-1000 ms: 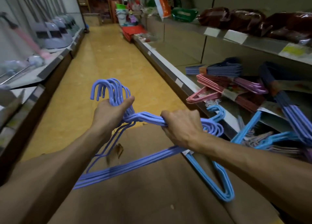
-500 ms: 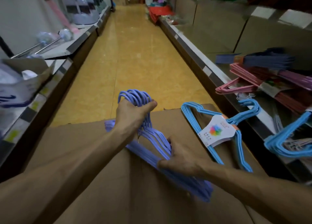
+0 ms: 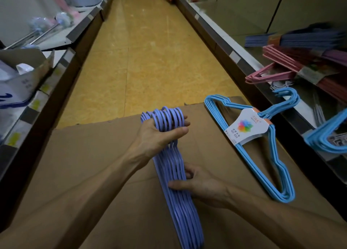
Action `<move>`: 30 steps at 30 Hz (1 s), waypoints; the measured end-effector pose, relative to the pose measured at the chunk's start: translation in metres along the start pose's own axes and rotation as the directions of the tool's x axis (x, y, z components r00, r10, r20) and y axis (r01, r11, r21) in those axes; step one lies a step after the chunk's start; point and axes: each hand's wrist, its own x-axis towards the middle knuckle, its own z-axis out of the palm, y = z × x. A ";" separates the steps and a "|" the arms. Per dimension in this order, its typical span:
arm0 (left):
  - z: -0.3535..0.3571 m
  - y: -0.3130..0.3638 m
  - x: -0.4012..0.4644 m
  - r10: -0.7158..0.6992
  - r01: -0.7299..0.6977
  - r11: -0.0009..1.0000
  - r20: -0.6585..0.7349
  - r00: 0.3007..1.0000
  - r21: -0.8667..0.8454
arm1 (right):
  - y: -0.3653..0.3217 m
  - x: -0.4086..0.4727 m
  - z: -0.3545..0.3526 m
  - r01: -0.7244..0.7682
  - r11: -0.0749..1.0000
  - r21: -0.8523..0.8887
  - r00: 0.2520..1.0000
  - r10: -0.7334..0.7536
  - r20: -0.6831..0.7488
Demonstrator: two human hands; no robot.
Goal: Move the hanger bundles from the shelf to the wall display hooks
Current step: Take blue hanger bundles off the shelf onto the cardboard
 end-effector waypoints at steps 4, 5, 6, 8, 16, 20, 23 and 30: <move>-0.002 -0.002 -0.002 -0.023 0.019 0.998 0.070 0.997 0.056 | 0.003 0.009 0.001 -0.034 0.997 0.070 0.999 0.033 0.017; -0.003 -0.003 -0.002 -0.036 0.027 0.995 0.090 0.995 0.095 | 0.005 0.010 0.001 -0.044 0.994 0.103 0.999 0.041 0.029; -0.004 -0.006 -0.002 -0.054 0.040 0.990 0.102 0.993 0.133 | 0.007 0.012 0.000 -0.054 0.989 0.137 0.998 0.049 0.046; -0.004 -0.012 -0.004 -0.088 0.074 0.980 0.073 0.993 0.183 | 0.007 0.012 -0.001 -0.079 0.982 0.170 0.995 0.067 0.076; -0.031 0.001 -0.009 -0.163 0.149 0.950 0.028 0.986 0.276 | 0.005 0.011 0.014 -0.008 0.995 0.098 1.000 0.008 -0.001; -0.049 0.012 -0.017 -0.095 0.148 0.882 -0.139 0.986 0.447 | -0.006 0.015 0.020 -0.033 0.990 0.140 0.998 0.026 0.050; -0.057 0.020 -0.018 0.060 -0.027 0.805 -0.036 0.998 0.593 | -0.019 0.019 0.031 -0.062 0.968 0.242 0.993 0.034 0.117; -0.067 0.029 -0.013 0.104 -0.025 0.736 -0.076 0.992 0.677 | -0.034 0.031 0.058 -0.009 0.958 0.287 0.995 -0.019 0.095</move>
